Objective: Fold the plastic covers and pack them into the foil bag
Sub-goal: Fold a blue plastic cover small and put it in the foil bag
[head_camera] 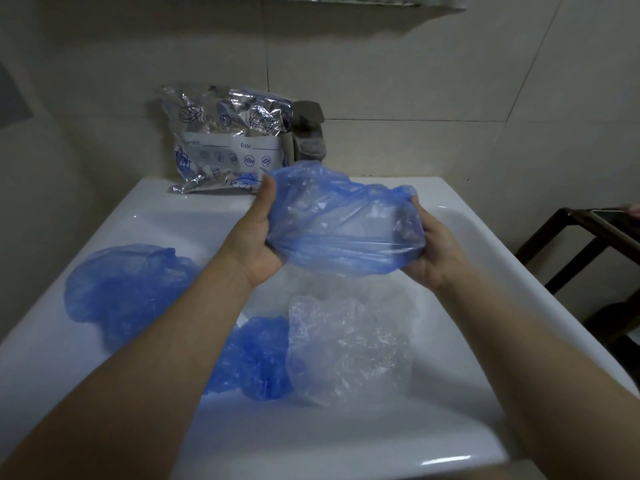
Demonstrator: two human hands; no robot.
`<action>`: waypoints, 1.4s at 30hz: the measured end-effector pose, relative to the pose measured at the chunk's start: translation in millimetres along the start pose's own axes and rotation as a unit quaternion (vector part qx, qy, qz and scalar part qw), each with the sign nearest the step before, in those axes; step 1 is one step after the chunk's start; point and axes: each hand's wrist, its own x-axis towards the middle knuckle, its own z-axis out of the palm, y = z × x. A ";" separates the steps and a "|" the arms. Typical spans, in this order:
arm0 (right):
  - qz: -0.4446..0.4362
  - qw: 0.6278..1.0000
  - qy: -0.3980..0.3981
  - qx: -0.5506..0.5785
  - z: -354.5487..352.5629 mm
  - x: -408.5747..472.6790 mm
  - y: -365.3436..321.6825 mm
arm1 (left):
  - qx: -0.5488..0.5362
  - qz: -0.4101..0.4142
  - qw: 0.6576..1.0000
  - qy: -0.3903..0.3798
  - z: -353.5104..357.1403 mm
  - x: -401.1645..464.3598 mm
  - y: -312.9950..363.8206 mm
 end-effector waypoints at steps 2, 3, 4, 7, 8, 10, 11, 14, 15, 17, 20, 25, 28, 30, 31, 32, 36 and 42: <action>0.019 0.999 -0.026 0.012 -0.8 -0.6 -0.6 | 0.001 0.018 0.999 -0.028 0.8 0.5 -3.4; 0.018 0.999 -0.036 0.011 0.0 -2.5 -0.8 | 0.009 0.030 0.999 -0.013 -0.8 1.9 -4.3; 0.010 0.999 -0.037 0.002 -0.2 -4.7 -0.8 | 0.024 0.034 0.999 0.016 -1.7 2.9 -4.1; -0.019 0.998 -0.027 -0.056 -2.8 -10.1 -5.0 | 0.094 -0.006 0.990 0.109 -8.8 6.4 -4.1; -0.022 0.997 -0.019 -0.076 -2.6 -10.4 -7.9 | 0.131 -0.016 0.983 0.128 -12.1 6.8 -5.5; -0.032 0.995 0.014 -0.098 -3.0 -11.1 -16.0 | 0.182 -0.036 0.969 0.160 -15.5 7.7 -9.7; -0.044 0.992 0.050 -0.108 -3.3 -11.0 -20.1 | 0.194 -0.048 0.963 0.181 -15.1 7.8 -11.3; -0.175 0.932 0.201 -0.245 -6.2 -6.7 -27.2 | 0.297 -0.042 0.928 0.223 -15.8 11.1 -15.6; -0.258 0.880 0.248 -0.314 -6.2 -6.3 -27.0 | 0.343 -0.025 0.907 0.241 -15.5 11.9 -16.5; -0.407 0.747 0.283 -0.443 3.3 -8.9 -20.7 | 0.360 -0.003 0.899 0.248 -10.1 10.7 -15.8; -0.538 0.535 0.161 -0.632 35.9 -25.4 2.8 | 0.251 -0.070 0.953 0.157 9.1 5.5 -14.5; -0.525 0.289 -0.065 -0.798 43.0 -18.2 34.9 | 0.121 -0.088 0.988 0.040 24.2 0.1 -16.5; -0.481 0.295 -0.105 -0.819 38.2 -14.3 41.9 | 0.194 -0.038 0.979 0.054 26.4 -3.5 -19.4; -0.441 0.309 -0.132 -0.832 36.4 -15.3 43.7 | 0.219 -0.002 0.973 0.076 24.7 -3.3 -22.2; -0.423 0.313 -0.135 -0.840 36.1 -16.4 43.2 | 0.220 0.014 0.971 0.088 23.8 -2.5 -23.4; -0.414 0.317 -0.131 -0.843 35.9 -16.6 41.7 | 0.216 0.030 0.971 0.100 24.1 -1.8 -23.4; -0.348 0.567 -0.100 -0.740 38.5 -20.8 32.8 | 0.190 0.085 0.972 0.108 27.5 0.1 -20.4; -0.131 0.834 0.200 -0.497 24.7 -10.1 23.1 | 0.289 0.126 0.944 0.097 23.7 0.7 -19.1</action>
